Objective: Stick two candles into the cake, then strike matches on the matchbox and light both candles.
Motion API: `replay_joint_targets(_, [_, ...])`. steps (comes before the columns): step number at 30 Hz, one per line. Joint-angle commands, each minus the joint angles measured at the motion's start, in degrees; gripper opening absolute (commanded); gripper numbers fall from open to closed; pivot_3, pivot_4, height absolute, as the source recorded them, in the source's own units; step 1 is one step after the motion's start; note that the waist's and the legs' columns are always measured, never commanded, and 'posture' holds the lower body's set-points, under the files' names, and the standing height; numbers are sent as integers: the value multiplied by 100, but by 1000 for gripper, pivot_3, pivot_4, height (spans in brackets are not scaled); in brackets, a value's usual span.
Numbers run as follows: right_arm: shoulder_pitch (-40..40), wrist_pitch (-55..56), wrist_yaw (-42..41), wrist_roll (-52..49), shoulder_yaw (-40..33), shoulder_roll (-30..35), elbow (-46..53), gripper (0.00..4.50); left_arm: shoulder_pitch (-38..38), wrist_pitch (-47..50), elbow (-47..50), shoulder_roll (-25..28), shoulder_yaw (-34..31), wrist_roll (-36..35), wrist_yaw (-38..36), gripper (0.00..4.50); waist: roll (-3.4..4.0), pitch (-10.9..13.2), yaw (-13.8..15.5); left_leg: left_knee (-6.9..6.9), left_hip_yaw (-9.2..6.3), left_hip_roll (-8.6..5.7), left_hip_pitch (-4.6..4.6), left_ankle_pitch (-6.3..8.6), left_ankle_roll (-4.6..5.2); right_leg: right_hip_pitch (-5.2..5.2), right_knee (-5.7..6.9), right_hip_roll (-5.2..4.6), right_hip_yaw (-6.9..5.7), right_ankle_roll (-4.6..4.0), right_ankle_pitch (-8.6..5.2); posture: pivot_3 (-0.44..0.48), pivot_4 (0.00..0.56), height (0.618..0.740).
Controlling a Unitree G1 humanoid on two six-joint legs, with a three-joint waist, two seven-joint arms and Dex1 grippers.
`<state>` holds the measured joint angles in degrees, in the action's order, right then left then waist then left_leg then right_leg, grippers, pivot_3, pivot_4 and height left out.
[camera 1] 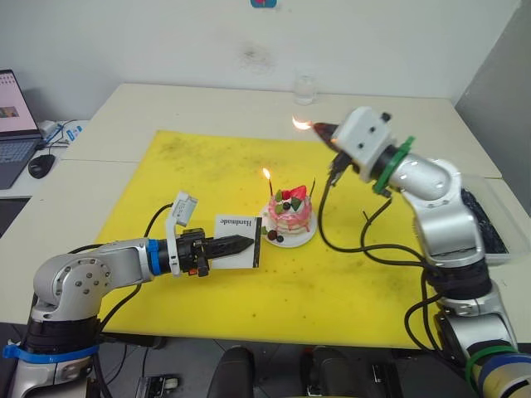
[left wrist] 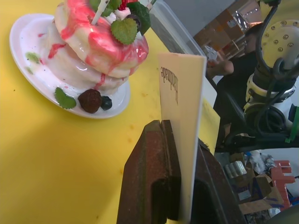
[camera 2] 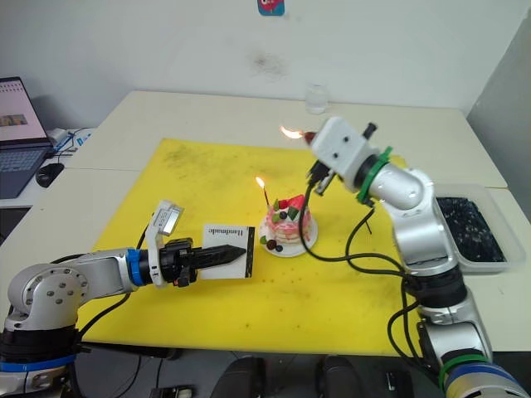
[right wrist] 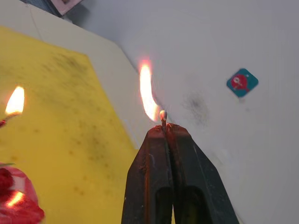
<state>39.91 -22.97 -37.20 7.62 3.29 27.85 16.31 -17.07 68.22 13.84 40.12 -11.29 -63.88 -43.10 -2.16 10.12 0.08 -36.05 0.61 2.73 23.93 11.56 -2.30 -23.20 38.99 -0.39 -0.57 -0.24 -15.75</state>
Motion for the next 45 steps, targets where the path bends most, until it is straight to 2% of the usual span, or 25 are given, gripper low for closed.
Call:
replay_joint_targets(1, [-390, -357, 102, -159, -715, 377, 387, 33, -77, -31, 172, -68, 36, -93, -34, 0, 0, 0, -5, 0, 3, 0, -1, 0, 0, 1, -1, -3, 2, 0, 0, 0, 150, 740])
replay_joint_targets(7, [-1613, -1268, 385, -412, -2240, 808, 853, 33, -24, 14, 289, -212, 94, -174, 37, 0, 0, 0, -13, 2, 7, -3, 0, 0, 0, 0, 0, -4, 3, 1, -1, 0, 150, 740])
replay_joint_targets(12, [-2624, -1622, 869, -533, -3348, 615, 1118, 33, 18, 4, 274, -280, 143, -141, 36, 0, 2, 1, -21, 3, 7, -5, -5, 0, 0, 0, 2, 7, 4, 1, -1, 0, 150, 740])
replay_joint_targets(17, [-3114, -1574, 1129, -801, -3792, 370, 718, 33, -19, 8, 249, -358, 246, -132, 66, 0, 7, 0, -60, 3, 10, -4, -12, 0, 0, 0, 6, 14, 8, 0, 0, 0, 150, 740])
replay_joint_targets(20, [-3321, -1183, 1180, -909, -3850, 353, 276, 33, -48, 18, 244, -385, 280, -133, 89, 0, 7, 1, -57, 2, 11, -5, -12, 0, 0, 2, 6, 20, 8, 0, 1, 0, 150, 740])
replay_joint_targets(28, [-3189, -1548, 1544, -1459, -3879, 266, -634, 33, 29, 101, 317, -319, 260, -202, 85, 0, 10, 1, -57, 3, 27, -7, -10, 0, 1, 1, 2, 30, 15, 0, 0, 0, 150, 740])
replay_joint_targets(31, [-3118, -1699, 1685, -1674, -3953, 256, -594, 639, 100, 139, 367, -301, 224, -239, 95, 0, 17, 2, -57, 2, 28, -7, -10, 0, 1, 1, 4, 32, 15, 0, 1, 0, 150, 740])
replay_joint_targets(35, [-3107, -1753, 1774, -1914, -4004, 268, -420, 1923, 153, 148, 407, -331, 208, -282, 154, 0, 17, 2, -51, 3, 29, -7, -7, 0, 1, 1, 2, 35, 12, 0, 0, 0, 150, 740])
replay_joint_targets(39, [-3136, -1683, 1800, -2117, -3984, 315, -25, 3410, 181, 118, 433, -362, 207, -284, 190, 0, 19, 3, -50, 3, 27, -7, -7, 0, 1, 0, 2, 35, 14, 1, 0, 0, 150, 740])
replay_joint_targets(42, [-3337, -1402, 1445, -2246, -3738, 476, 490, 4483, 198, 84, 423, -367, 208, -260, 186, 0, 20, 4, -47, 3, 26, -7, -7, 0, 1, 0, 2, 35, 12, 1, 0, 0, 150, 740])
replay_joint_targets(45, [-3700, -1134, 825, -2419, -3088, 650, 1252, 4483, 215, 48, 425, -360, 190, -248, 193, 0, 23, 5, -53, 5, 23, -7, -8, 1, 1, 0, 0, 35, 13, 1, -1, 0, 150, 740])
